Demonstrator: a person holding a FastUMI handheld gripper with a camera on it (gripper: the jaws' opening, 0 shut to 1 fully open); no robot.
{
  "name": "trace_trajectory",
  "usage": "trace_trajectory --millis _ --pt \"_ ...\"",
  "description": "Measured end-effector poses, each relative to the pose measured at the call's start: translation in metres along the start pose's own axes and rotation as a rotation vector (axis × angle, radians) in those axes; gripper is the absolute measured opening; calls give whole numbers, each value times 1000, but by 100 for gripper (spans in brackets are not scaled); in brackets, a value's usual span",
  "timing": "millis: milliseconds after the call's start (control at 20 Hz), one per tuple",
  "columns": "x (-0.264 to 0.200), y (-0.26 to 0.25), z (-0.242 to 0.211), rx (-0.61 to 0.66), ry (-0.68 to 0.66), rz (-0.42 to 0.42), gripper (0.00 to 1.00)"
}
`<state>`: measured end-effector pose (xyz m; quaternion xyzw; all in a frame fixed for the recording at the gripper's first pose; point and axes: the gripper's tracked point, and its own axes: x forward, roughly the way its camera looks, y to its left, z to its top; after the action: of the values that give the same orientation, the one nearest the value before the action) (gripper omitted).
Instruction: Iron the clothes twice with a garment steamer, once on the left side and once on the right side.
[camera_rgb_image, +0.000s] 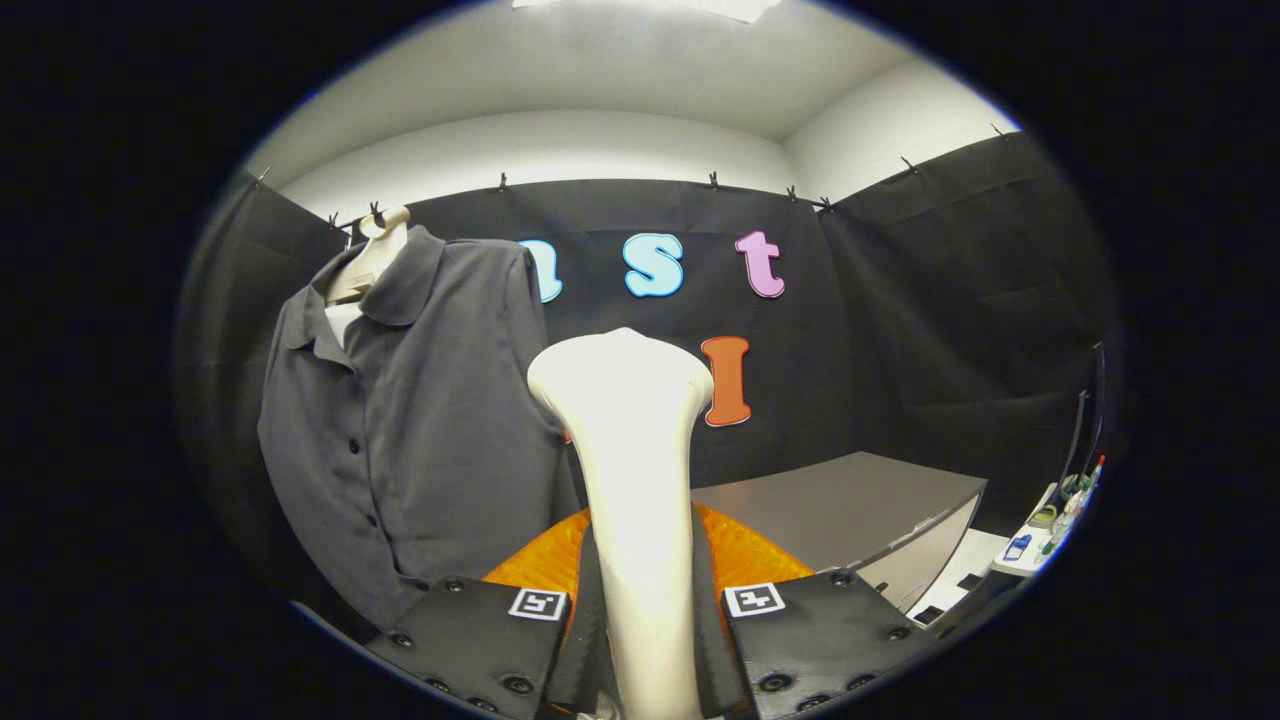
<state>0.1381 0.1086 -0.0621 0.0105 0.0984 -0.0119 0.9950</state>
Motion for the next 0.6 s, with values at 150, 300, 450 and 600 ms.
trace_trajectory --millis 150,300,450,600 --pt "-24 26 10 -23 -29 -6 43" --pt "-38 61 12 -48 -39 1 43" --pt "-43 97 5 -48 -35 22 44" --pt "-49 131 -4 -34 -37 52 44"
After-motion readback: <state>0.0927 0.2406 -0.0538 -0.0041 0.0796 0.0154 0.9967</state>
